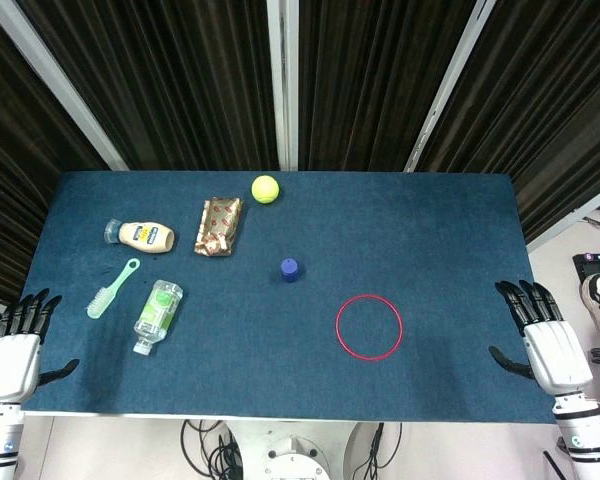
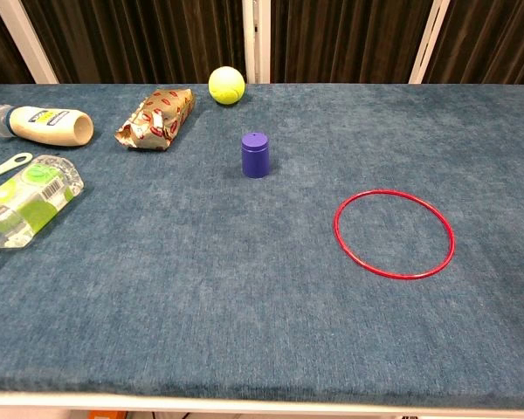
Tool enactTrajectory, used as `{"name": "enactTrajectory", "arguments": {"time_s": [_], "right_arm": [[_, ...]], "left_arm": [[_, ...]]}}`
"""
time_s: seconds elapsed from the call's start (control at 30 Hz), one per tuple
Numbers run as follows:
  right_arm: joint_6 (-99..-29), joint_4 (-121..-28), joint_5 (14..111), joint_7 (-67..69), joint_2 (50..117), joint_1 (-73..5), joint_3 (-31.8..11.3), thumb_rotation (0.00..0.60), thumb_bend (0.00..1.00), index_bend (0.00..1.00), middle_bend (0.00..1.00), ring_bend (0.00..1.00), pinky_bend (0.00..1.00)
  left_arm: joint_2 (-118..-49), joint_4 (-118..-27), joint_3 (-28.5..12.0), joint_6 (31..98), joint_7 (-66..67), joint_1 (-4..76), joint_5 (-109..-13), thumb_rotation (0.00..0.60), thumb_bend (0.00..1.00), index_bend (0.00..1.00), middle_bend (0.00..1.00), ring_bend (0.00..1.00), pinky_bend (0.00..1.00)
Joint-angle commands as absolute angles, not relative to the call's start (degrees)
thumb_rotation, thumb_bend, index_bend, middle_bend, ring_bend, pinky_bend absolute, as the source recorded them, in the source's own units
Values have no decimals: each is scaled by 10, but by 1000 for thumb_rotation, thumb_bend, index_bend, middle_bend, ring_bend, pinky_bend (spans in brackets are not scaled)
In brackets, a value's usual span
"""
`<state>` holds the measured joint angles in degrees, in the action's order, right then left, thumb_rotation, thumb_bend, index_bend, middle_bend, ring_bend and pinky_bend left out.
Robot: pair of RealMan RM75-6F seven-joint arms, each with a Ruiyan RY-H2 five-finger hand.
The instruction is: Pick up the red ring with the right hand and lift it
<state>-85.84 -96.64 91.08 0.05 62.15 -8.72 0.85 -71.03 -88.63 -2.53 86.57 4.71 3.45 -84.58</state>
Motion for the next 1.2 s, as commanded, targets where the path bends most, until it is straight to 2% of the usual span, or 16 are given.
{"name": "enactTrajectory", "arguments": {"time_s": [0.03, 0.17, 0.27, 0.33, 0.43, 0.5, 0.77, 1.2], "right_arm": [[-852, -965, 913, -1, 623, -90, 7, 600, 134, 87, 101, 0, 0], [-832, -965, 929, -4, 631, -102, 8, 600, 132, 120, 114, 0, 0], [-805, -967, 945, -13, 640, -120, 11, 600, 129, 184, 119, 0, 0], [-771, -967, 955, -27, 652, -139, 14, 600, 129, 252, 120, 0, 0], [-722, -957, 964, -52, 680, -169, 13, 600, 134, 417, 128, 0, 0], [-690, -947, 961, -59, 704, -189, 10, 600, 150, 480, 138, 0, 0], [-609, -877, 940, -86, 789, -238, 3, 600, 242, 536, 154, 0, 0], [-587, -829, 922, -88, 827, -254, 13, 600, 281, 549, 158, 0, 0]], "left_arm": [[-711, -887, -26, 863, 49, 36, -845, 600, 63, 110, 0, 0, 0], [-711, -889, -26, 856, 51, 40, -844, 600, 63, 110, 0, 0, 0], [-711, -890, -27, 857, 52, 41, -846, 600, 63, 110, 0, 0, 0], [-711, -890, -26, 857, 51, 42, -848, 600, 63, 109, 0, 0, 0], [-712, -890, -26, 856, 50, 42, -848, 600, 63, 110, 0, 0, 0], [-712, -889, -25, 856, 49, 42, -848, 600, 64, 110, 0, 0, 0], [-714, -880, -23, 857, 39, 36, -840, 600, 64, 110, 0, 0, 0], [-720, -867, -23, 849, 30, 37, -835, 600, 64, 109, 0, 0, 0]]}}
